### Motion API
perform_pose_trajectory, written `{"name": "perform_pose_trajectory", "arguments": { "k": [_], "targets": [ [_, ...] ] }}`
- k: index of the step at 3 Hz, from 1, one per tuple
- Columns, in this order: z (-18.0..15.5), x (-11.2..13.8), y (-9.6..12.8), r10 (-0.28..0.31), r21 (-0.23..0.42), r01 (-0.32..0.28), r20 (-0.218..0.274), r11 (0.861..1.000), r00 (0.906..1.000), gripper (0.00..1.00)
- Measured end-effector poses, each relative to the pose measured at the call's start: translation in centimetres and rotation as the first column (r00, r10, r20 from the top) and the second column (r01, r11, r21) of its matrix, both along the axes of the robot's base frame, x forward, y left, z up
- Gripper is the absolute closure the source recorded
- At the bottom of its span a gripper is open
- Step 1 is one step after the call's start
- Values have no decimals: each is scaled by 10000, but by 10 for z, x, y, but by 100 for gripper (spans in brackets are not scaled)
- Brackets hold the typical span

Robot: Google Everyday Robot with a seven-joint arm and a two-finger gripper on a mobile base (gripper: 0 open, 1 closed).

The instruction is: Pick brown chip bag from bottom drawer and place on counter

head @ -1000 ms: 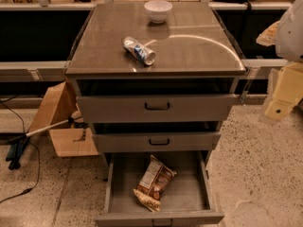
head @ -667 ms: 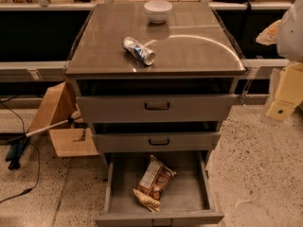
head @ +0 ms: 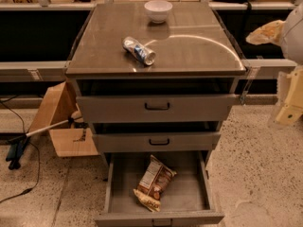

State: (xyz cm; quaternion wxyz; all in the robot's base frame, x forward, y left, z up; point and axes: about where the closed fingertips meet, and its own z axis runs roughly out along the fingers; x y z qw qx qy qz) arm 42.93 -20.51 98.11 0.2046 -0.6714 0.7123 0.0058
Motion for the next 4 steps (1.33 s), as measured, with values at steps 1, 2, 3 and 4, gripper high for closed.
{"name": "perform_pose_trajectory", "arguments": {
  "k": [1, 2, 3, 4],
  "targets": [
    [3, -6, 10, 1583, 507, -1595, 267, 9859, 9870, 0],
    [7, -19, 22, 3212, 801, -3267, 747, 9417, 9441, 0],
    [4, -32, 37, 4772, 1369, -4869, 991, 8626, 8732, 0],
    [2, -40, 46, 5585, 1561, -5695, 1116, 8070, 8220, 0]
  ]
}}
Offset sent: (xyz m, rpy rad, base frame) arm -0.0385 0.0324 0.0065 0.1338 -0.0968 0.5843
